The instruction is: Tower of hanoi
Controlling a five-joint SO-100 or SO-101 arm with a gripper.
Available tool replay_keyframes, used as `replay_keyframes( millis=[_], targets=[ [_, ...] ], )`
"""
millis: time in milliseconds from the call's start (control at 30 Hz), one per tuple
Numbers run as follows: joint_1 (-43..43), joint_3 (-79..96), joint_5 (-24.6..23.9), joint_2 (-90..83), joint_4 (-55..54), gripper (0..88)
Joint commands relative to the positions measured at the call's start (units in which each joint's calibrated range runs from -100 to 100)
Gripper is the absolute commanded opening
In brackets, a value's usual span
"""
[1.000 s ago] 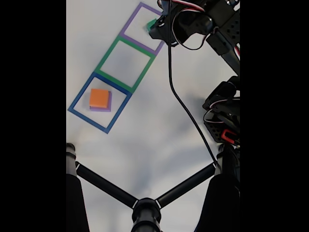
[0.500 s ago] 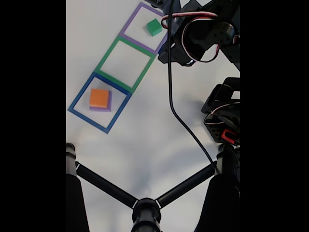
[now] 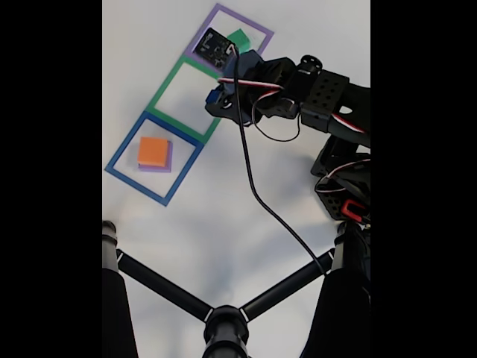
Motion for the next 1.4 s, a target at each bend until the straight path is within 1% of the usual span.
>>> replay_keyframes(
  millis=[0, 67, 233, 467, 700, 933, 1233, 1367],
  targets=[
    [1.1, 6.9, 0.6, 10.3, -29.0, 2.7],
    [1.3, 8.2, 0.6, 16.4, -37.4, 2.7],
    [2.2, 7.6, 0.6, 31.1, -52.9, 3.0],
    [2.7, 6.8, 0.6, 42.2, -65.9, 3.5],
    [2.2, 4.7, 0.6, 47.8, -71.0, 3.9],
    [3.5, 4.0, 0.6, 51.9, -75.8, 12.1],
    [4.0, 5.2, 0.6, 49.4, -75.1, 24.4],
    [3.8, 7.4, 0.6, 41.8, -69.5, 25.1]
  ],
)
